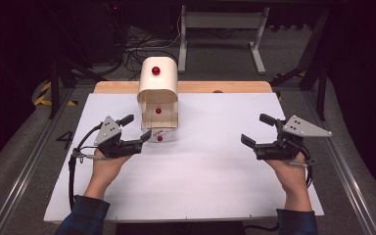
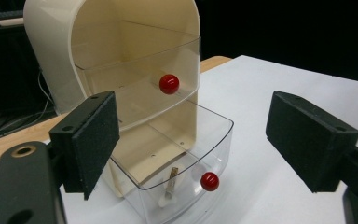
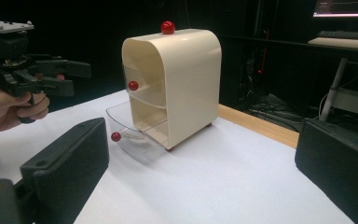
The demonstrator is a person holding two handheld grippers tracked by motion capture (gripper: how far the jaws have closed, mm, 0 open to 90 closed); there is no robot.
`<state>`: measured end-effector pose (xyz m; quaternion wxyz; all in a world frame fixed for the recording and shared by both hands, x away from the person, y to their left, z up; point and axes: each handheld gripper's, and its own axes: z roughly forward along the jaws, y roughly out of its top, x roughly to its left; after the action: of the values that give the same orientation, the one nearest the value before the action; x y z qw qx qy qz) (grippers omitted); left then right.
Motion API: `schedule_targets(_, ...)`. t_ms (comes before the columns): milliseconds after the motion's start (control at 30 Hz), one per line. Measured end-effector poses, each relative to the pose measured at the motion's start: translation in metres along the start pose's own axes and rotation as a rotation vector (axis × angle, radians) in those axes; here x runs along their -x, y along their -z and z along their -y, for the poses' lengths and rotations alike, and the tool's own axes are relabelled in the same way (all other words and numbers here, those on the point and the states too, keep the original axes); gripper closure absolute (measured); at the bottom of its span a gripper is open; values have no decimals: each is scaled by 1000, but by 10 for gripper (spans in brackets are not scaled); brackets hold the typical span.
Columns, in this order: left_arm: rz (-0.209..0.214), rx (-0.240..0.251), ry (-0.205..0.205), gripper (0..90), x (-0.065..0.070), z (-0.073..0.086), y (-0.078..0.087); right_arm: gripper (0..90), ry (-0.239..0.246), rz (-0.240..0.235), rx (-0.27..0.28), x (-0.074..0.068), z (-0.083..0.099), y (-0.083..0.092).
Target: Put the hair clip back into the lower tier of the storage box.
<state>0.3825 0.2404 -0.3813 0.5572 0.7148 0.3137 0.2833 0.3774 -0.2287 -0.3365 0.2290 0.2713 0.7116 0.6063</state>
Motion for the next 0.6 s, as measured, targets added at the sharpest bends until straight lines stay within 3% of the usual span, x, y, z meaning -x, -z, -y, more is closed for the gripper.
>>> schedule_targets(600,-10,8,10,125,1,-3,12,32,5,1,16,2,0,3)
